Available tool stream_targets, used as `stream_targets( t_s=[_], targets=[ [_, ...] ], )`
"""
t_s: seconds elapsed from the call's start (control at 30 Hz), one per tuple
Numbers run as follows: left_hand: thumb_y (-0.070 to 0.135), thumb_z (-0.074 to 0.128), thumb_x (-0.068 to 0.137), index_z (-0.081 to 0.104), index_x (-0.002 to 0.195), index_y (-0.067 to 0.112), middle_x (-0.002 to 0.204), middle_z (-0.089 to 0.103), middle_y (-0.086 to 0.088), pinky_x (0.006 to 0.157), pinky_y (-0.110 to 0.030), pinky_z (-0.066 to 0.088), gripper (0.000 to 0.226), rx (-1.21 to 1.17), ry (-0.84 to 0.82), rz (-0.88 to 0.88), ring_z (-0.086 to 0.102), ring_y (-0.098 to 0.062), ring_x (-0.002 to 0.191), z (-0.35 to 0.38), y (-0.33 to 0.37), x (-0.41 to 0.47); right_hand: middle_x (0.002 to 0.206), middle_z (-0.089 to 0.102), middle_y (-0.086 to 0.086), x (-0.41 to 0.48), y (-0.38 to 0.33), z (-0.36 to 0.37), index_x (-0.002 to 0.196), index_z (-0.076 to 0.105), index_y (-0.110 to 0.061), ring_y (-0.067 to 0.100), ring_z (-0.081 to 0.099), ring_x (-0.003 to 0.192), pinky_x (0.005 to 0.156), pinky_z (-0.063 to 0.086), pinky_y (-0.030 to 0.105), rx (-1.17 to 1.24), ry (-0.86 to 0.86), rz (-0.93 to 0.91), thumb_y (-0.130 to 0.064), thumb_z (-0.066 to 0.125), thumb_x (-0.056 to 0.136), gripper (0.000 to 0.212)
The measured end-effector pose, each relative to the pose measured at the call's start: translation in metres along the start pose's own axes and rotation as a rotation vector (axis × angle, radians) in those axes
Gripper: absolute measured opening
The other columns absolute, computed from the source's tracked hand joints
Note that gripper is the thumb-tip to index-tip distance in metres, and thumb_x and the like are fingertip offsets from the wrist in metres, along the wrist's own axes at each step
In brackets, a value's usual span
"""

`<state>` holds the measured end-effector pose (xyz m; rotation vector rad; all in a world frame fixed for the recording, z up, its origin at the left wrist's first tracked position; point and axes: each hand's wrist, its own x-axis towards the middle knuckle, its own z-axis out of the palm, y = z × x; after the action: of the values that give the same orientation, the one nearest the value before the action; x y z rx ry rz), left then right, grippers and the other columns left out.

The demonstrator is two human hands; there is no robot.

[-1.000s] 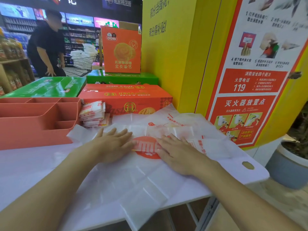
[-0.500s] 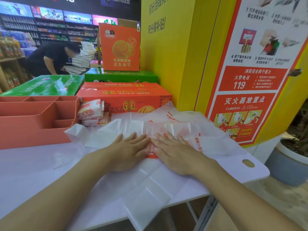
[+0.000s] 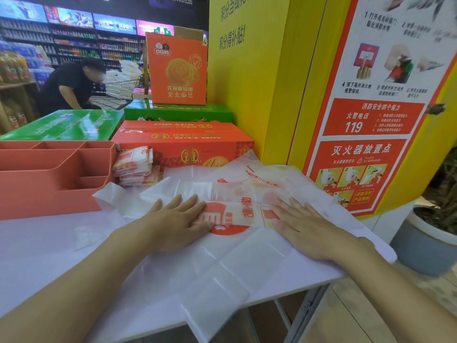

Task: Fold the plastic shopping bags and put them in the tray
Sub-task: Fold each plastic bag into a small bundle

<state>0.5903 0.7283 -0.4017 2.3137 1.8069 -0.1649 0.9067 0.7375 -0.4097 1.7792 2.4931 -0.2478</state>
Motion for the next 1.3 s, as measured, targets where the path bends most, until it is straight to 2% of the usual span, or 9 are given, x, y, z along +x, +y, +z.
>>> stream_targets(
  t_s=[0.13, 0.33, 0.43, 0.6, 0.77, 0.9, 0.97, 1.17, 1.3],
  targets=[
    [0.083, 0.000, 0.070, 0.004, 0.159, 0.038, 0.167, -0.001, 0.014, 0.124, -0.050, -0.004, 0.100, 0.034, 0.073, 0.044, -0.004, -0.017, 0.155, -0.002, 0.001, 0.001, 0.164, -0.011, -0.024, -0.004, -0.009, -0.006, 0.161, 0.003, -0.039, 0.006, -0.016, 0.153, 0.126, -0.008, 0.037, 0.034, 0.069, -0.024, -0.067, 0.020, 0.100, 0.069],
    [0.059, 0.035, 0.101, 0.026, 0.156, 0.039, 0.163, 0.022, 0.018, 0.124, -0.033, 0.014, 0.059, -0.043, 0.201, 0.197, 0.019, -0.009, 0.151, -0.003, 0.001, 0.005, 0.158, 0.031, -0.028, -0.008, -0.032, -0.012, 0.152, 0.039, -0.043, -0.001, 0.022, 0.148, 0.121, 0.017, 0.025, 0.090, 0.207, -0.225, -0.041, 0.044, 0.103, 0.049],
    [0.048, 0.042, 0.099, 0.035, 0.149, 0.044, 0.151, 0.044, 0.017, 0.110, -0.033, 0.039, 0.050, -0.039, 0.260, 0.234, 0.046, -0.017, 0.137, -0.007, 0.001, 0.001, 0.154, 0.040, -0.025, -0.008, -0.037, -0.015, 0.149, 0.047, -0.038, -0.002, 0.032, 0.142, 0.116, 0.024, 0.022, 0.049, 0.220, -0.244, -0.029, 0.044, 0.101, 0.049],
    [0.044, 0.039, 0.090, 0.046, 0.139, 0.046, 0.115, 0.069, 0.003, 0.088, -0.036, 0.051, 0.050, 0.036, 0.301, 0.217, 0.063, -0.024, 0.107, -0.014, -0.004, -0.005, 0.144, 0.051, -0.022, -0.009, -0.034, -0.021, 0.146, 0.047, -0.044, 0.006, 0.046, 0.131, 0.107, 0.042, 0.029, 0.016, 0.221, -0.189, -0.021, 0.041, 0.098, 0.053],
    [0.057, 0.026, 0.083, 0.065, 0.117, 0.042, 0.077, 0.070, 0.002, 0.064, -0.031, 0.050, 0.054, 0.052, 0.570, 0.234, 0.065, -0.023, 0.074, -0.019, -0.015, -0.006, 0.095, 0.067, -0.011, -0.013, -0.030, -0.032, 0.098, 0.058, -0.034, 0.018, 0.057, 0.087, 0.074, 0.048, 0.038, -0.031, 0.334, -0.117, -0.024, 0.043, 0.095, 0.019],
    [0.063, 0.020, 0.079, 0.067, 0.094, 0.035, 0.055, 0.056, 0.007, 0.051, -0.026, 0.045, 0.056, 0.055, 0.704, 0.223, 0.058, -0.019, 0.058, -0.025, -0.013, -0.010, 0.058, 0.048, -0.011, -0.014, -0.033, -0.045, 0.064, 0.042, -0.036, 0.016, 0.047, 0.063, 0.053, 0.029, 0.031, -0.008, 0.406, -0.086, -0.018, 0.049, 0.092, 0.034],
    [0.066, 0.020, 0.077, 0.066, 0.089, 0.034, 0.059, 0.060, 0.007, 0.051, -0.025, 0.045, 0.058, 0.040, 0.725, 0.206, 0.058, -0.018, 0.058, -0.026, -0.012, -0.011, 0.053, 0.043, -0.011, -0.015, -0.035, -0.050, 0.059, 0.039, -0.033, 0.009, 0.041, 0.057, 0.050, 0.022, 0.030, 0.020, 0.422, -0.072, -0.016, 0.052, 0.090, 0.037],
    [0.084, 0.019, 0.080, 0.058, 0.080, 0.031, 0.069, 0.060, 0.013, 0.050, -0.023, 0.035, 0.066, 0.094, 0.650, 0.119, 0.058, -0.014, 0.069, -0.029, -0.013, -0.008, 0.066, 0.056, -0.007, -0.009, -0.036, -0.058, 0.076, 0.056, -0.022, 0.018, 0.052, 0.071, 0.054, 0.033, 0.030, -0.067, 0.336, -0.067, -0.024, 0.049, 0.089, 0.015],
    [0.078, 0.034, 0.087, 0.063, 0.100, 0.037, 0.088, 0.068, 0.013, 0.056, -0.025, 0.034, 0.053, 0.141, 0.649, 0.060, 0.062, -0.016, 0.084, -0.030, -0.017, 0.000, 0.080, 0.058, -0.011, 0.000, -0.034, -0.055, 0.077, 0.047, -0.029, 0.022, 0.055, 0.086, 0.061, 0.036, 0.033, -0.107, 0.336, -0.038, -0.033, 0.044, 0.095, 0.019]
  ],
)
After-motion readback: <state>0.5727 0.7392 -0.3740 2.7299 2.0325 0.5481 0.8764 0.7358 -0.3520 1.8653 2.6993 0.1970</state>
